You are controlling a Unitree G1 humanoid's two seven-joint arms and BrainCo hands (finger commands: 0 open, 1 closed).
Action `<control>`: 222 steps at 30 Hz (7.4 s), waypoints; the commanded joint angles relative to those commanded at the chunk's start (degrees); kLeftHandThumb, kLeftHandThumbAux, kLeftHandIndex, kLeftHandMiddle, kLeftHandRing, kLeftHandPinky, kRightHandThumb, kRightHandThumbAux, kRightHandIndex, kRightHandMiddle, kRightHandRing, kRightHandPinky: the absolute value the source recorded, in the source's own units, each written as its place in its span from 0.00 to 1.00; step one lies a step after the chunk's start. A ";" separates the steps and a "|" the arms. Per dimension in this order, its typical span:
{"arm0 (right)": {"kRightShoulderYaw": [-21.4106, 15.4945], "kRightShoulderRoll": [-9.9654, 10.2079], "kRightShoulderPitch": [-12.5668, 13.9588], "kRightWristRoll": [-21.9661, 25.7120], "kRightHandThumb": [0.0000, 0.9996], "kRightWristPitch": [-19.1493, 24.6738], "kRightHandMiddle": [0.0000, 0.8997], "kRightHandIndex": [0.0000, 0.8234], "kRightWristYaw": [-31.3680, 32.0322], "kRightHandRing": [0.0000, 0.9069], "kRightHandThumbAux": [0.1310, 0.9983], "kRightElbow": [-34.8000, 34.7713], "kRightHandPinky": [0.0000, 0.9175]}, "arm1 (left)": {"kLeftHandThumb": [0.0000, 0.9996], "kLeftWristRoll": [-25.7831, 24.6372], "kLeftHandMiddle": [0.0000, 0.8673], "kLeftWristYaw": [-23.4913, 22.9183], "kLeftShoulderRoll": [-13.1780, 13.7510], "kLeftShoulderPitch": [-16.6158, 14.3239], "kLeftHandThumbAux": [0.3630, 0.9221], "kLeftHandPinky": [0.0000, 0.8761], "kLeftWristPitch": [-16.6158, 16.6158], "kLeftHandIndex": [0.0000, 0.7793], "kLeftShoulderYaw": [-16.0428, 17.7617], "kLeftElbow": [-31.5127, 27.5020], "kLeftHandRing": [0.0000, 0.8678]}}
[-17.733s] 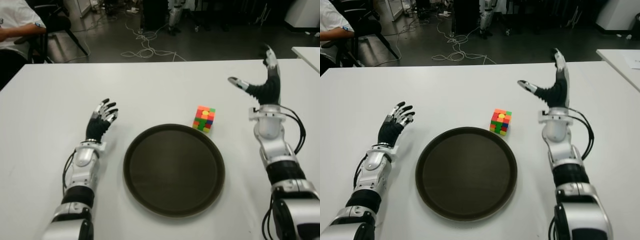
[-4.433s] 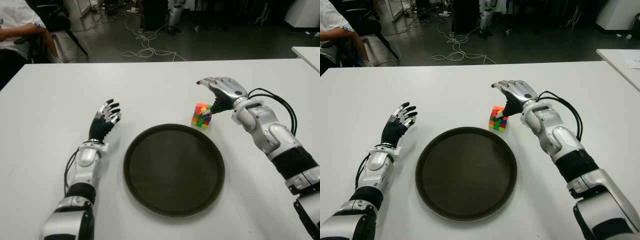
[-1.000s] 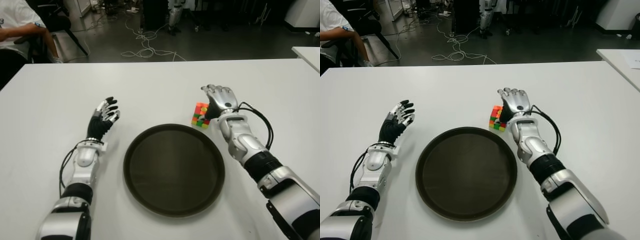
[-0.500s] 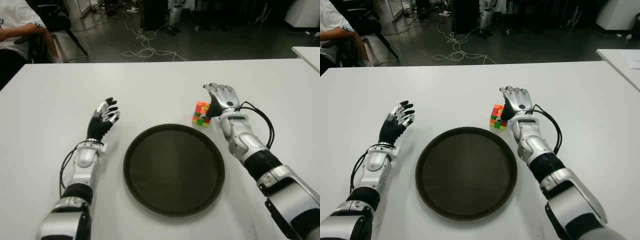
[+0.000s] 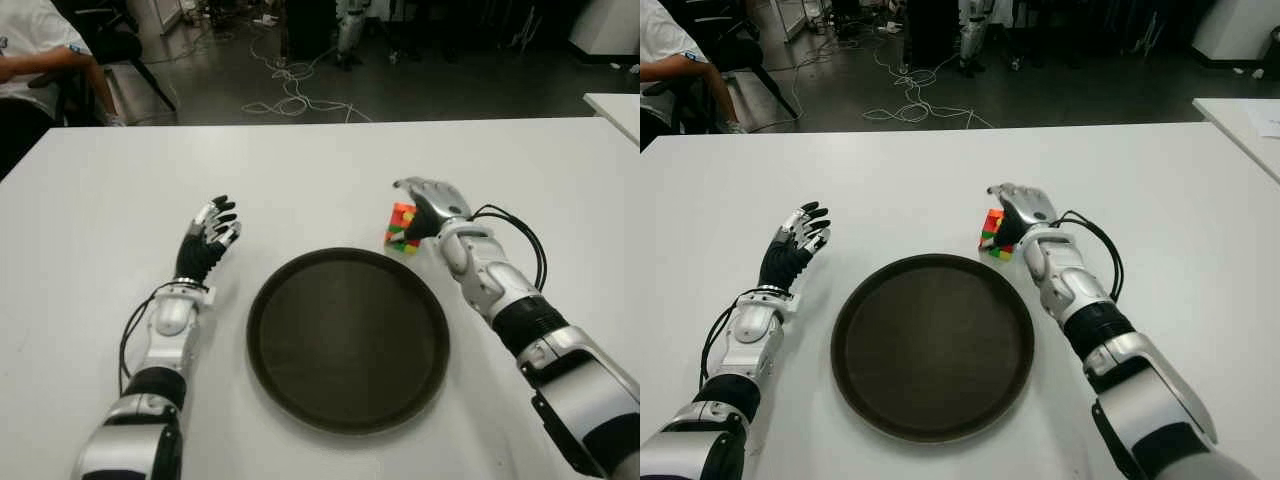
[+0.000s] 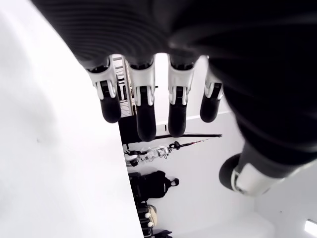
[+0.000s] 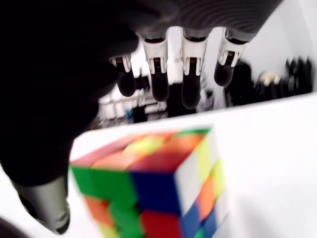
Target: Pick up the Rubik's Cube and put it in the plate
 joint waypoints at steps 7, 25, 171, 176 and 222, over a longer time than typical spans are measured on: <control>-0.32 0.19 -0.40 0.54 0.00 -0.14 0.19 0.17 0.42 0.17 0.67 0.95 0.12 | 0.06 0.23 0.22 0.01 0.01 0.08 0.46 0.17 -0.06 0.21 -0.19 -0.12 0.20; -0.58 1.79 -3.22 2.19 0.00 -1.43 0.17 0.17 -1.75 0.15 0.67 9.27 0.11 | 0.03 -1.24 0.20 -2.01 -0.16 0.61 0.54 0.16 0.41 0.18 0.22 -1.40 0.19; 6.95 -1.50 -5.35 -1.88 0.69 -8.13 0.68 0.52 -8.88 0.66 0.69 15.68 0.60 | 0.04 -0.14 0.20 0.01 -1.39 6.41 0.54 0.13 8.19 0.16 -1.24 -14.25 0.18; 6.83 -2.18 -5.14 -1.96 0.69 -8.00 0.68 0.52 -8.40 0.66 0.69 14.12 0.59 | 0.05 -0.23 0.21 0.07 -1.43 6.48 0.56 0.17 8.50 0.15 -1.22 -14.62 0.19; -7.18 -12.85 12.43 -2.71 0.69 -5.93 0.61 0.51 -9.55 0.61 0.69 -30.71 0.53 | 0.06 -0.61 0.20 -0.13 -1.91 5.58 0.53 0.12 9.33 0.16 -0.79 -13.05 0.18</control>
